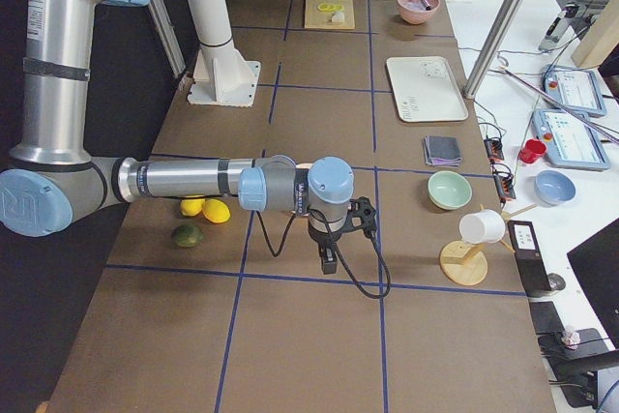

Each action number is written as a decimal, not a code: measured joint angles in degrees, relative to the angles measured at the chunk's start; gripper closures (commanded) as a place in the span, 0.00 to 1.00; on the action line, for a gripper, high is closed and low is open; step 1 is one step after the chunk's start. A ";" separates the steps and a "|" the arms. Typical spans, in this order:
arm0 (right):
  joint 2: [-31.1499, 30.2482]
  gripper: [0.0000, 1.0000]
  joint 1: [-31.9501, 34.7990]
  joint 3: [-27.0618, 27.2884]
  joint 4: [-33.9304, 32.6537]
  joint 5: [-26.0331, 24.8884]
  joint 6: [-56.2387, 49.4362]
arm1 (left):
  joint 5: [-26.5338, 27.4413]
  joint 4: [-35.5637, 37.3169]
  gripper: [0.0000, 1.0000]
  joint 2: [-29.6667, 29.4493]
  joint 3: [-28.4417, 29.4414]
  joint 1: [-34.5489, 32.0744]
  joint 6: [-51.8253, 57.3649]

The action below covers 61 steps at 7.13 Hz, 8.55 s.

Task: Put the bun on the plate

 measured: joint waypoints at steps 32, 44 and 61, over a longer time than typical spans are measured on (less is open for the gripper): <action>12.28 1.00 -44.30 4.80 42.89 -6.74 77.64 | 0.34 -0.03 0.00 -0.54 0.53 0.06 -0.08; 38.26 0.00 -60.81 -5.58 20.91 -28.63 92.76 | 0.33 -0.05 0.00 -0.53 1.04 0.18 -0.11; 1.65 0.00 1.48 1.46 -3.23 -1.95 1.06 | 3.18 -22.90 0.00 -6.64 -2.85 18.15 -34.10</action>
